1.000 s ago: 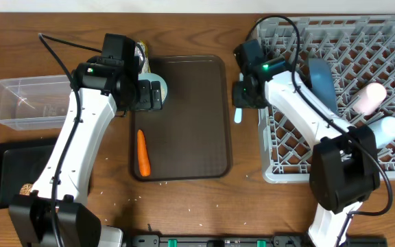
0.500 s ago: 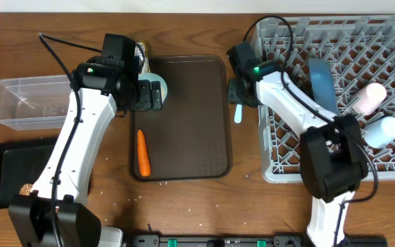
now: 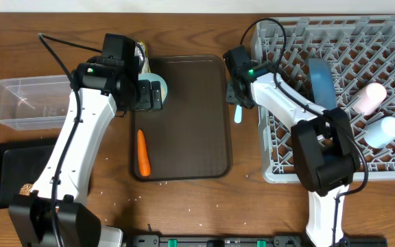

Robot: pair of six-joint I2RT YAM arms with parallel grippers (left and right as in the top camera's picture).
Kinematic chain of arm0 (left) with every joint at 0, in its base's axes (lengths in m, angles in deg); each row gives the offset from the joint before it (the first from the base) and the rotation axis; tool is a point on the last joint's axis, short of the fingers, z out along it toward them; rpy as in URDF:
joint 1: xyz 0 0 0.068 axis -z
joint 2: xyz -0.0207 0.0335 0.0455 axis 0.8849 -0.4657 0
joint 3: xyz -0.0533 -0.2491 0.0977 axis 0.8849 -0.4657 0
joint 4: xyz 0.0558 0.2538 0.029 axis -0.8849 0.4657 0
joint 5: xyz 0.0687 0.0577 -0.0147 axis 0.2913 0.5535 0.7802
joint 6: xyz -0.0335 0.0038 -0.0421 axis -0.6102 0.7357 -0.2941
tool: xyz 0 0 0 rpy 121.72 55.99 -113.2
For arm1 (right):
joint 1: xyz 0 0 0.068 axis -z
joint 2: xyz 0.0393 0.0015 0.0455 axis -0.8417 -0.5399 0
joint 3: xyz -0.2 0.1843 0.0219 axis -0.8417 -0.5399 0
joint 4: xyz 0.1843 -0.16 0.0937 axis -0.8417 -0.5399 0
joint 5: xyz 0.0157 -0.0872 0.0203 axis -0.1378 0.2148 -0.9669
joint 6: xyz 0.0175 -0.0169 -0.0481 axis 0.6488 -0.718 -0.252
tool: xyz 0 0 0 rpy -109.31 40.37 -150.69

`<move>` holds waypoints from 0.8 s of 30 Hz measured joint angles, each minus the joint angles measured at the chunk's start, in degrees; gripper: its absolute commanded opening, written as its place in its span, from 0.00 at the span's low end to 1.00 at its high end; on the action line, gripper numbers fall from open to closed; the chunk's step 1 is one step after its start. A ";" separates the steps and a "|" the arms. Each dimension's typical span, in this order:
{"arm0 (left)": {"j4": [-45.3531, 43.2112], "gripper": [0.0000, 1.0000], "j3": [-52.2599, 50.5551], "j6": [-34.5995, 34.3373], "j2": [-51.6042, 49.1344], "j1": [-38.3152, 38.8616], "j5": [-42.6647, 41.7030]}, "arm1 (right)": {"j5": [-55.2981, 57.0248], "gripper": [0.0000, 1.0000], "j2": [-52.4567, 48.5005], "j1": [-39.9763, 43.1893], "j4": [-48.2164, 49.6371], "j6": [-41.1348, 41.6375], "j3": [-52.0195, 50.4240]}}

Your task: Sort waste into correct bins and load items into the dishwasher rack

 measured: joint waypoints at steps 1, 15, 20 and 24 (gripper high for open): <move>0.00 0.98 0.00 0.00 0.00 0.00 0.00 | 0.13 0.28 -0.09 0.00 0.00 0.00 0.00; 0.00 0.98 0.00 0.00 0.00 0.00 0.00 | 0.90 0.31 -2.38 -2.16 -0.13 -0.20 0.00; 0.00 0.98 -0.02 0.00 0.00 0.00 0.00 | 1.55 0.31 -2.38 -2.05 -0.24 -0.28 0.00; 0.00 0.98 -0.02 0.00 0.00 0.00 0.00 | 1.73 0.24 -2.38 -1.07 -0.24 -0.59 0.02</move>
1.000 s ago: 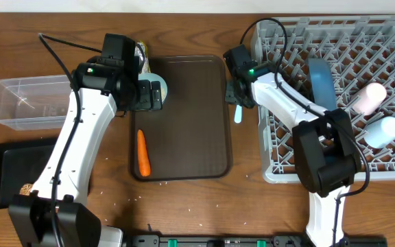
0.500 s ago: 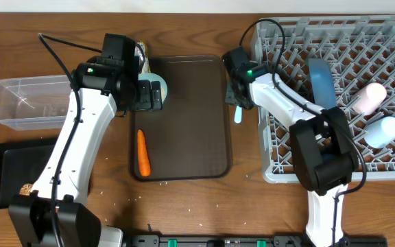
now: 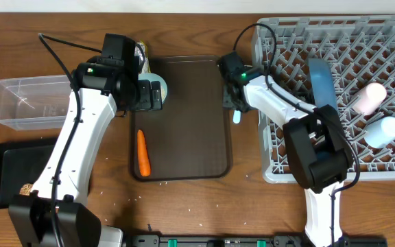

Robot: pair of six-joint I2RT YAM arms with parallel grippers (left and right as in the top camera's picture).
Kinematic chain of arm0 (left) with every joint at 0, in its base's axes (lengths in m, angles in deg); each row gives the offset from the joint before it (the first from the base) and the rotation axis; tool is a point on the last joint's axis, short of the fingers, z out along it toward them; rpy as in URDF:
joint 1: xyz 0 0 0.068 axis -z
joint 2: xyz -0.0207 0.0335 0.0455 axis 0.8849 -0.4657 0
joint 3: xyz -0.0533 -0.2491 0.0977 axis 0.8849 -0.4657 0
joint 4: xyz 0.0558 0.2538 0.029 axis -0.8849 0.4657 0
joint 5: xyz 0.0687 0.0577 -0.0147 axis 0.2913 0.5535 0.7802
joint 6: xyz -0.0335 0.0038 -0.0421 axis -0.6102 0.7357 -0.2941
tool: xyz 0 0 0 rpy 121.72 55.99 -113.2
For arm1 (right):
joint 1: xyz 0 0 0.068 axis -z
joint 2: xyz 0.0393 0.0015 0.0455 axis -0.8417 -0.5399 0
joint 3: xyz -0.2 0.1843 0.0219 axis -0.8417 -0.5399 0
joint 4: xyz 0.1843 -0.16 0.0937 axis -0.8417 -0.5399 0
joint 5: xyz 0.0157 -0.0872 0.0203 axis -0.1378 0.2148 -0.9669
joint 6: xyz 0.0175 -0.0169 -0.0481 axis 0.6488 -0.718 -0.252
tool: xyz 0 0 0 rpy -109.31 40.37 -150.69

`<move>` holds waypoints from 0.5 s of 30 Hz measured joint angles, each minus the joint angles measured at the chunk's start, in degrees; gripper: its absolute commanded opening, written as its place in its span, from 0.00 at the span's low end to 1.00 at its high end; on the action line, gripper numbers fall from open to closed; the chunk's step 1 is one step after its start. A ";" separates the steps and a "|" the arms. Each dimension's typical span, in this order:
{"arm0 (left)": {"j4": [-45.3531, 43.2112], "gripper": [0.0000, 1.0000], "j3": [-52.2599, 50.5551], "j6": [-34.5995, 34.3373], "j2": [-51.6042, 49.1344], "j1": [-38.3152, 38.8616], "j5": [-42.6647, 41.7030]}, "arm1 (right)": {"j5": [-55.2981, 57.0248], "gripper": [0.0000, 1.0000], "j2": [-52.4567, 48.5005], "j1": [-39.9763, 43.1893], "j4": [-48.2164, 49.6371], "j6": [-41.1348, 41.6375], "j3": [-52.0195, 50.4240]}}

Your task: Sort waste into correct bins and load items into the dishwasher rack

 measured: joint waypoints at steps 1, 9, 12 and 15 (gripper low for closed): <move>0.00 0.98 0.00 0.00 0.00 0.00 0.00 | -0.02 0.20 0.00 0.17 0.02 -0.11 -0.02; 0.00 0.98 0.00 0.00 0.00 0.00 0.00 | -0.70 0.05 -0.35 0.85 0.96 -0.50 0.07; 0.00 0.98 0.00 0.00 0.00 0.00 0.00 | -0.70 0.01 -0.37 0.81 1.03 -1.18 0.15; 0.00 0.98 0.00 0.00 0.00 0.00 0.00 | -0.70 0.01 -0.37 0.74 1.03 -2.01 0.20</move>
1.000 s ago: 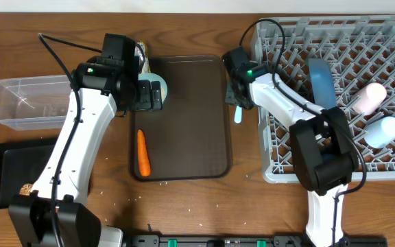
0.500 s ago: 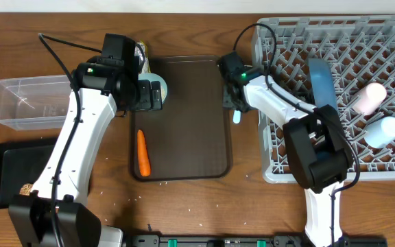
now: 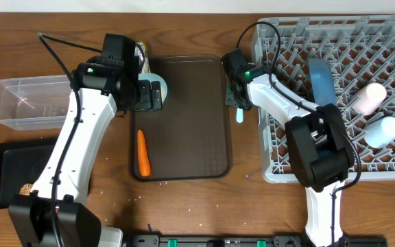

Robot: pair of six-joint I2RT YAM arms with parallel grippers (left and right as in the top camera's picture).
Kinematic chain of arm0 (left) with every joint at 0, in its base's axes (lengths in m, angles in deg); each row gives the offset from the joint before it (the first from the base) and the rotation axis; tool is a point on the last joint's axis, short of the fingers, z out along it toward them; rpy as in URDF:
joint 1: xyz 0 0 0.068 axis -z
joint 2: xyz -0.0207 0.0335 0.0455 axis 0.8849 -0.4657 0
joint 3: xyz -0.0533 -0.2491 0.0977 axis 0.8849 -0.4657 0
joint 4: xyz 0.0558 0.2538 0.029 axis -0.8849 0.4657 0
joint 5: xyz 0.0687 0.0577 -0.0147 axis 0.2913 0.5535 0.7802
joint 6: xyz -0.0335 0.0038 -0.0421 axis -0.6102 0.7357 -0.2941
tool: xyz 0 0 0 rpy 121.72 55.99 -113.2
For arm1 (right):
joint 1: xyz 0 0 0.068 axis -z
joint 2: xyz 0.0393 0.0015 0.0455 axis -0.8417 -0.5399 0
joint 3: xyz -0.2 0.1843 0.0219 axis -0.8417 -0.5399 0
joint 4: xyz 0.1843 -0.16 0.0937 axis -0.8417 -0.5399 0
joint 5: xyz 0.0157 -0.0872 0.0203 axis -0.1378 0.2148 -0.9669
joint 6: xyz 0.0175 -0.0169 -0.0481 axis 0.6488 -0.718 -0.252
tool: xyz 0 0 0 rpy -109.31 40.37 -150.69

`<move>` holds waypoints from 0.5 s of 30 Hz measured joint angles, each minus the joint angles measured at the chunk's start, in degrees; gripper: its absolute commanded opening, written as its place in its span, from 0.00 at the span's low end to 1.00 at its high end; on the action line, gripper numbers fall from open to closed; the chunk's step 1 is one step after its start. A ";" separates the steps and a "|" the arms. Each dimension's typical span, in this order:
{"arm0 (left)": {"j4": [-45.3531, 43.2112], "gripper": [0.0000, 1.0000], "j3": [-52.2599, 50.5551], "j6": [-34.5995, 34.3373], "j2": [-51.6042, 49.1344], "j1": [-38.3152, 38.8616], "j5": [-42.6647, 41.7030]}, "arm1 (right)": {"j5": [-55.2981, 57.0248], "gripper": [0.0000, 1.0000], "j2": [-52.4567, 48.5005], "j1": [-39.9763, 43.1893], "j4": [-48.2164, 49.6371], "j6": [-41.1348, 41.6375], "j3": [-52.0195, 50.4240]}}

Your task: Sort waste into correct bins and load items into the dishwasher rack

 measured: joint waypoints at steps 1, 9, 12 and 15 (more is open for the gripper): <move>0.00 0.98 0.00 0.00 0.00 0.00 0.00 | 0.02 0.01 0.00 0.00 -0.04 -0.24 0.02; 0.00 0.98 0.00 0.00 0.00 0.00 0.00 | 0.00 0.01 0.76 -0.11 -1.38 -2.86 0.28; 0.00 0.98 0.00 0.00 0.00 0.00 0.00 | -0.24 0.01 2.73 -0.63 -1.51 -3.39 0.26; 0.00 0.98 0.00 0.00 0.00 0.00 0.00 | -0.72 0.01 5.51 -1.18 -1.57 -3.96 0.26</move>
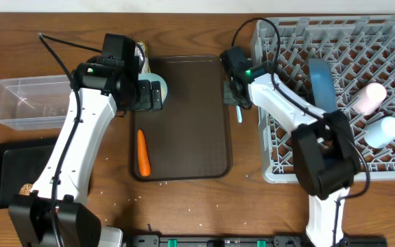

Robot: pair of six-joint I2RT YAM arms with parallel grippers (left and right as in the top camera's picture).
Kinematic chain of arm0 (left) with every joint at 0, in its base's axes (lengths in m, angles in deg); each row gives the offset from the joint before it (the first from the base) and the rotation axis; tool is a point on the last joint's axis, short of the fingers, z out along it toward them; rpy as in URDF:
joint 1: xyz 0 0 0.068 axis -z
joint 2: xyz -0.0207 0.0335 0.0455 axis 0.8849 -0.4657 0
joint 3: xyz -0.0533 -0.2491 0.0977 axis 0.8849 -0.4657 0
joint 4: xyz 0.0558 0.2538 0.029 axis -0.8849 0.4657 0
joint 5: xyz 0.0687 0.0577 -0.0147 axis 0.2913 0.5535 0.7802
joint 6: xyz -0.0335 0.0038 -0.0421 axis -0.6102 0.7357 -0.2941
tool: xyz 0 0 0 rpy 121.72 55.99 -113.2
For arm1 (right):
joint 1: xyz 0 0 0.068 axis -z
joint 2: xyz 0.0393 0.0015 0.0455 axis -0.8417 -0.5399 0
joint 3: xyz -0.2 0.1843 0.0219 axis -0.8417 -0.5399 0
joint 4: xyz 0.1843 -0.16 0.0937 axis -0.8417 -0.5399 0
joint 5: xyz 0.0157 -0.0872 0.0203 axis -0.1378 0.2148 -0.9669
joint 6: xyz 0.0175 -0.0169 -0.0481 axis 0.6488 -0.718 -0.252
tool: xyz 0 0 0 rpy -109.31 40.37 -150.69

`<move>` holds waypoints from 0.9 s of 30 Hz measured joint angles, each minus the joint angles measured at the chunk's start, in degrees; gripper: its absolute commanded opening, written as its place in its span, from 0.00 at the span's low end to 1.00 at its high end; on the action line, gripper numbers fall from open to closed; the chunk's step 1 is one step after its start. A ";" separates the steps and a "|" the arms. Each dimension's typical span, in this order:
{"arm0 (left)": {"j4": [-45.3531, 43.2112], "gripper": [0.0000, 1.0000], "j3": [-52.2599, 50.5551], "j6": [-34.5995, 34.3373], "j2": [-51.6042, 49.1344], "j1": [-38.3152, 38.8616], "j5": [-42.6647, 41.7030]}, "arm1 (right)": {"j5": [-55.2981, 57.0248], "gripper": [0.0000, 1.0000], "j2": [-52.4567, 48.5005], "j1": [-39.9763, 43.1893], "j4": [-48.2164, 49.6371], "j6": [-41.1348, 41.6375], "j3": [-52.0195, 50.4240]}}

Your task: Sort waste into correct bins and load items into the dishwasher rack

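A brown tray (184, 116) lies mid-table with an orange carrot (142, 152) at its left edge. My right gripper (236, 98) hangs between the tray and the grey dishwasher rack (286, 161), shut on a light-blue utensil (238, 114) that sticks out below it. Over the tray's upper left corner, my left gripper (152, 95) covers part of a pale round dish (161, 87). How its jaws stand does not show. The rack holds a blue plate (321, 82), a pink cup (369, 97) and a white cup (382, 130).
A clear plastic tub (22, 103) stands at the far left, and a black bin (12, 171) with a few scraps sits in front of it. Something yellowish (141, 51) pokes out behind the left wrist. Crumbs dot the table in front of the tray.
My right gripper and the light-blue utensil have shifted slightly towards the back, and the utensil now looks thinner from above. The left arm, the carrot and the rack's contents are unchanged.
At first my right gripper held the light-blue utensil beside the rack's left wall. Then it was a little further left, over the tray's right edge. After that it was back near the rack, where it still is. The left arm stayed over the pale dish throughout.
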 measured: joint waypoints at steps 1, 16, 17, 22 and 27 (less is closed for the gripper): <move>0.00 0.98 0.00 0.00 0.00 0.00 0.00 | -0.02 0.01 0.94 -0.15 -0.07 -0.20 0.00; 0.00 0.98 0.00 0.00 0.00 0.00 0.00 | -0.04 0.26 5.29 -0.33 -1.11 -5.14 0.00; 0.00 0.98 0.00 0.00 0.00 0.00 0.00 | -0.04 0.26 4.15 -0.33 -0.94 -5.90 0.00; 0.00 0.98 0.00 0.00 0.00 0.00 0.00 | 0.09 0.28 -2.21 -0.31 0.63 -10.64 -0.09; -0.02 0.98 0.00 0.00 0.00 0.00 0.00 | 1.22 0.29 -4.13 -0.26 1.55 -12.92 -0.24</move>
